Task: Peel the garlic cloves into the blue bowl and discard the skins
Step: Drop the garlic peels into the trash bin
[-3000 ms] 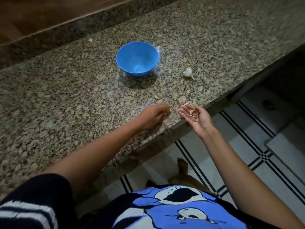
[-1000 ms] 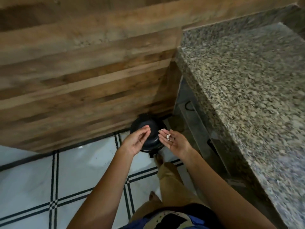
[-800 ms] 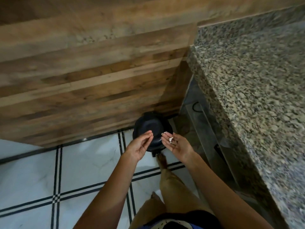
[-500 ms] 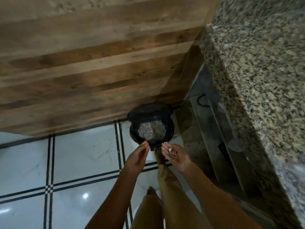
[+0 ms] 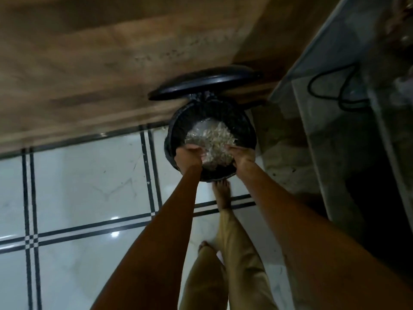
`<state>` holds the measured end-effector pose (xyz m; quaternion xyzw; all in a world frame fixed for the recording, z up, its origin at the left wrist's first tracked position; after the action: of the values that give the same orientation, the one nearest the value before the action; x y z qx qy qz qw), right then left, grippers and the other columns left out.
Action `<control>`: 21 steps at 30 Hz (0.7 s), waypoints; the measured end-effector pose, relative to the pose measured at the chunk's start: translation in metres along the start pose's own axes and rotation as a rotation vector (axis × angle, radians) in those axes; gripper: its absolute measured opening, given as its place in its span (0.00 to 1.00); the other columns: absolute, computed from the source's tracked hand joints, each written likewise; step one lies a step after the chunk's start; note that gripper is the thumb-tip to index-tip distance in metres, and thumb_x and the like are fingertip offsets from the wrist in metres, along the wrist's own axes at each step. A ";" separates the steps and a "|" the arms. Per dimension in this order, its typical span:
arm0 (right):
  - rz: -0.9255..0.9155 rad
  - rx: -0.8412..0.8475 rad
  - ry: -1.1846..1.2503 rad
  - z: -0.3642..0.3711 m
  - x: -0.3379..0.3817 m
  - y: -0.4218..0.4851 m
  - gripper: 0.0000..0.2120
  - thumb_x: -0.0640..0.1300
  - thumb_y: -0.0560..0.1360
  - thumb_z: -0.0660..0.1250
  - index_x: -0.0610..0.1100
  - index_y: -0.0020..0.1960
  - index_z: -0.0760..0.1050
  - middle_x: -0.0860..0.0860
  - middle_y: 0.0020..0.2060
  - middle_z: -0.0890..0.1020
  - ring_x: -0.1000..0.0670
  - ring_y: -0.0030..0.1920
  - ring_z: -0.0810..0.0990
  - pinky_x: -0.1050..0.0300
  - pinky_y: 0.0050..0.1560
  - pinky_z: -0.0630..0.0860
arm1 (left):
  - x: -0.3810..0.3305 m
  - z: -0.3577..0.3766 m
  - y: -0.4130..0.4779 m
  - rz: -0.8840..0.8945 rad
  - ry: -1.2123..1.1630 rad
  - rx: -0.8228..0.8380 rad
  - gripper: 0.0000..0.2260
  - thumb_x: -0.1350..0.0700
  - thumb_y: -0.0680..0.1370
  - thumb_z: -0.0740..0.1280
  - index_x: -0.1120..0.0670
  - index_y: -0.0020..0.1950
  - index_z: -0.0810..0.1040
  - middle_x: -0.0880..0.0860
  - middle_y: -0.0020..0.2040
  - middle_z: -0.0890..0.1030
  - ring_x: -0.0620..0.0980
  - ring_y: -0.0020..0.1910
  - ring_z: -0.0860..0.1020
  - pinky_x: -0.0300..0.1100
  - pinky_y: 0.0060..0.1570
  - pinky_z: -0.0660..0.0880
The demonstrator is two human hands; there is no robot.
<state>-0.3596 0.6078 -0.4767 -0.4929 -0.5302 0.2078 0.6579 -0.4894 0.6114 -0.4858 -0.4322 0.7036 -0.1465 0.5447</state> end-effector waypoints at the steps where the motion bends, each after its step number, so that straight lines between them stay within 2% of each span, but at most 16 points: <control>1: -0.004 -0.045 0.018 -0.004 -0.001 0.003 0.10 0.38 0.72 0.70 0.36 0.52 0.77 0.44 0.55 0.79 0.43 0.57 0.77 0.56 0.52 0.73 | -0.005 -0.001 -0.003 0.025 0.048 -0.044 0.07 0.64 0.73 0.71 0.57 0.36 0.77 0.56 0.43 0.82 0.49 0.36 0.80 0.37 0.36 0.76; 2: -0.023 -0.081 0.005 -0.007 0.000 0.002 0.04 0.38 0.71 0.72 0.40 0.43 0.76 0.46 0.48 0.80 0.45 0.50 0.79 0.56 0.51 0.73 | -0.008 -0.001 -0.003 0.073 0.135 -0.050 0.04 0.63 0.73 0.71 0.58 0.39 0.78 0.54 0.42 0.80 0.49 0.40 0.79 0.34 0.38 0.73; 3: -0.047 -0.086 -0.002 -0.008 0.001 0.005 0.09 0.37 0.72 0.71 0.43 0.37 0.73 0.49 0.41 0.79 0.49 0.43 0.78 0.58 0.48 0.74 | -0.012 -0.001 -0.007 0.145 0.210 -0.014 0.00 0.63 0.74 0.70 0.60 0.43 0.80 0.53 0.44 0.80 0.49 0.44 0.79 0.30 0.40 0.70; 5: -0.113 0.007 -0.119 -0.006 0.005 0.005 0.13 0.34 0.74 0.66 0.48 0.37 0.71 0.57 0.30 0.79 0.56 0.37 0.73 0.59 0.44 0.72 | -0.014 0.000 -0.006 0.240 0.297 0.122 0.07 0.67 0.75 0.66 0.62 0.49 0.83 0.57 0.50 0.83 0.53 0.52 0.79 0.31 0.47 0.69; 7: -0.131 0.042 -0.211 -0.008 0.008 0.001 0.14 0.31 0.74 0.65 0.50 0.38 0.72 0.62 0.23 0.78 0.57 0.36 0.73 0.59 0.45 0.73 | -0.016 -0.004 -0.007 0.274 0.316 0.146 0.08 0.67 0.74 0.66 0.61 0.49 0.83 0.58 0.50 0.83 0.55 0.52 0.80 0.32 0.48 0.70; 8: -0.150 0.017 -0.211 -0.010 0.009 -0.004 0.14 0.31 0.73 0.67 0.49 0.36 0.73 0.62 0.24 0.79 0.56 0.36 0.74 0.57 0.47 0.74 | -0.018 -0.008 -0.008 0.274 0.293 0.102 0.05 0.66 0.74 0.68 0.59 0.45 0.83 0.58 0.47 0.83 0.55 0.50 0.81 0.32 0.48 0.71; 10: -0.200 -0.076 -0.177 -0.012 0.014 -0.025 0.13 0.34 0.69 0.72 0.46 0.31 0.73 0.48 0.34 0.84 0.50 0.37 0.78 0.53 0.52 0.76 | -0.024 -0.017 -0.019 0.280 0.240 0.086 0.06 0.62 0.73 0.71 0.54 0.37 0.80 0.59 0.42 0.83 0.59 0.44 0.82 0.42 0.51 0.77; 11: -0.220 -0.108 -0.143 -0.015 0.018 -0.040 0.12 0.38 0.67 0.75 0.44 0.31 0.74 0.43 0.39 0.83 0.46 0.40 0.80 0.52 0.52 0.76 | -0.030 -0.022 -0.030 0.310 0.252 0.128 0.07 0.61 0.74 0.70 0.53 0.37 0.80 0.59 0.41 0.83 0.59 0.44 0.82 0.47 0.50 0.79; 12: -0.222 -0.091 -0.121 -0.016 0.023 -0.060 0.09 0.40 0.68 0.75 0.42 0.34 0.76 0.42 0.44 0.83 0.43 0.44 0.81 0.52 0.53 0.75 | -0.039 -0.027 -0.045 0.363 0.291 0.173 0.06 0.62 0.75 0.68 0.54 0.40 0.81 0.59 0.43 0.84 0.58 0.45 0.82 0.47 0.50 0.79; 13: -0.229 -0.058 -0.127 -0.019 0.031 -0.086 0.06 0.41 0.70 0.73 0.40 0.40 0.78 0.41 0.47 0.82 0.42 0.49 0.81 0.53 0.53 0.74 | -0.050 -0.033 -0.064 0.422 0.330 0.193 0.06 0.64 0.75 0.67 0.56 0.45 0.82 0.58 0.46 0.84 0.56 0.48 0.82 0.44 0.51 0.78; 15: -0.281 0.002 -0.135 -0.034 0.049 -0.144 0.08 0.39 0.74 0.68 0.37 0.51 0.78 0.41 0.53 0.81 0.42 0.55 0.79 0.53 0.54 0.72 | -0.075 -0.047 -0.110 0.524 0.349 0.215 0.08 0.65 0.75 0.67 0.57 0.50 0.82 0.56 0.49 0.84 0.52 0.50 0.81 0.42 0.54 0.76; 17: -0.405 0.035 -0.143 -0.059 0.068 -0.215 0.08 0.37 0.75 0.65 0.37 0.52 0.78 0.41 0.53 0.81 0.43 0.56 0.78 0.53 0.56 0.73 | -0.104 -0.061 -0.169 0.639 0.314 0.292 0.05 0.62 0.75 0.68 0.56 0.49 0.81 0.53 0.46 0.83 0.49 0.47 0.81 0.46 0.52 0.77; 19: -0.615 0.053 -0.147 -0.094 0.084 -0.291 0.06 0.38 0.76 0.64 0.40 0.51 0.79 0.43 0.51 0.82 0.46 0.54 0.79 0.53 0.57 0.74 | -0.137 -0.074 -0.239 0.775 0.284 0.367 0.01 0.58 0.75 0.70 0.54 0.46 0.80 0.48 0.41 0.82 0.44 0.43 0.80 0.41 0.45 0.77; 21: -0.780 0.020 -0.127 -0.136 0.094 -0.360 0.06 0.40 0.77 0.63 0.44 0.51 0.78 0.48 0.49 0.83 0.52 0.52 0.81 0.58 0.54 0.76 | -0.169 -0.080 -0.312 0.895 0.237 0.461 0.02 0.58 0.75 0.70 0.53 0.43 0.80 0.46 0.38 0.81 0.41 0.39 0.79 0.34 0.41 0.75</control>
<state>-0.2935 0.4701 -0.1117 -0.2339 -0.7154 -0.0224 0.6580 -0.4155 0.5377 -0.1370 0.0617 0.8259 -0.0983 0.5517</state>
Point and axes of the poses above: each hand's wrist, its own y-axis towards the middle knuckle, its own z-axis out of the palm, x = y × z, the point moved 2 cm from there along y, towards the middle knuckle
